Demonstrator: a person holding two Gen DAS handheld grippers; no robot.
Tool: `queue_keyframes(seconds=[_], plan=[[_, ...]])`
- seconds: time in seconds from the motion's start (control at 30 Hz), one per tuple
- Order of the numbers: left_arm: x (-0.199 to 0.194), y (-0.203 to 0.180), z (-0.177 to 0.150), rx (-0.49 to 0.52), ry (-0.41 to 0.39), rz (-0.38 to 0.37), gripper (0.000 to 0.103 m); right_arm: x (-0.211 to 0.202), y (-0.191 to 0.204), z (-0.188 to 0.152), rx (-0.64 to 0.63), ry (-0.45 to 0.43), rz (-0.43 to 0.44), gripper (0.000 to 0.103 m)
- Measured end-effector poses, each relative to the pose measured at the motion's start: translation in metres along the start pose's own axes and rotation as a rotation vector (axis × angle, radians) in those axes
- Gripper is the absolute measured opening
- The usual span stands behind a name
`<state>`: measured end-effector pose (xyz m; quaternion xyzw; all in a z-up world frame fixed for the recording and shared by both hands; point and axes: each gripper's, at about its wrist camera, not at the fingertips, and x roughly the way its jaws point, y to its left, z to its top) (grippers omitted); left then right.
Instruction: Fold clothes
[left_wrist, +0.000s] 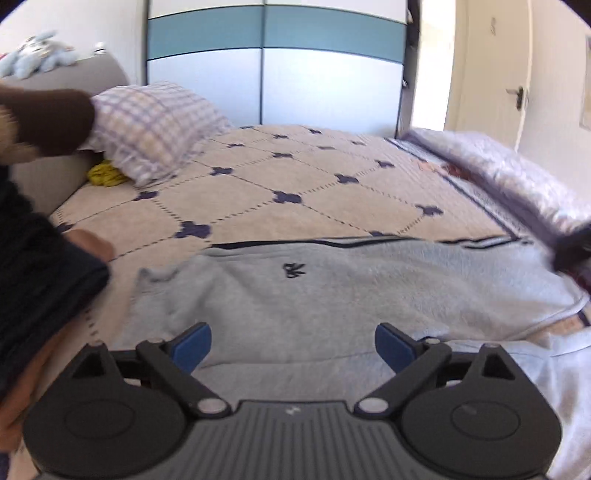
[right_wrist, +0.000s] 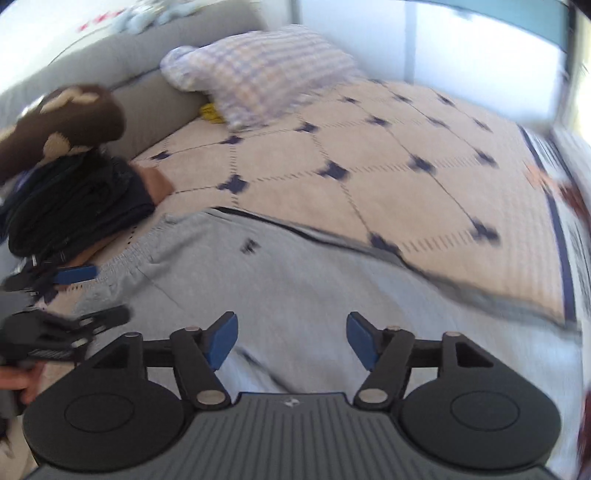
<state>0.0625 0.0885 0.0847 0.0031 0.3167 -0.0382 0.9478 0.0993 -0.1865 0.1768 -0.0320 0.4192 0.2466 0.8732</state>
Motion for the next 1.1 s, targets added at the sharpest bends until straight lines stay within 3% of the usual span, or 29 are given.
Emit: queue_keyframes(seconds=[0.17,0.3,0.4,0.47,0.53,0.6,0.7,0.8,0.87,0.97,1.0,1.03,1.1], plan=[[0.054,-0.030,-0.009,0.019,0.075,-0.029,0.092,-0.001,-0.035,-0.081,0.146,0.011,-0.063,0.072],[0.075,-0.035,-0.029,0.022,0.064,0.002,0.103,0.019,-0.044,-0.132,0.199,-0.059,-0.128,0.071],[0.072,-0.028,-0.038,-0.022,0.015,-0.011,0.103,0.042,-0.033,-0.143,0.139,-0.095,-0.158,0.063],[0.071,-0.025,-0.038,-0.016,0.011,0.006,0.103,0.062,-0.021,-0.139,0.072,-0.059,-0.207,0.056],[0.070,-0.019,-0.038,-0.001,0.008,0.031,0.103,0.076,-0.012,-0.135,0.028,-0.025,-0.250,0.016],[0.070,-0.014,-0.038,0.014,0.005,0.056,0.103,0.080,-0.007,-0.133,-0.006,-0.009,-0.257,0.000],[0.069,-0.005,-0.038,0.036,0.001,0.094,0.103,0.071,-0.010,-0.140,-0.023,0.030,-0.318,0.000],[0.068,0.004,-0.037,0.058,-0.003,0.132,0.103,0.049,-0.033,-0.159,0.062,0.042,-0.380,0.000],[0.068,0.009,-0.037,0.073,-0.006,0.157,0.103,0.036,-0.045,-0.166,0.126,0.000,-0.366,0.000],[0.067,0.017,-0.037,0.100,-0.012,0.194,0.103,0.029,-0.039,-0.154,0.146,-0.111,-0.277,0.011],[0.065,0.008,-0.038,0.151,-0.028,0.194,0.103,0.031,-0.031,-0.146,0.135,-0.141,-0.236,0.023],[0.063,0.004,-0.038,0.181,-0.035,0.151,0.103,0.036,-0.020,-0.138,0.101,-0.156,-0.205,0.043],[0.058,0.009,-0.029,0.182,-0.036,-0.012,0.103,0.050,0.005,-0.122,-0.003,-0.172,-0.175,0.058]])
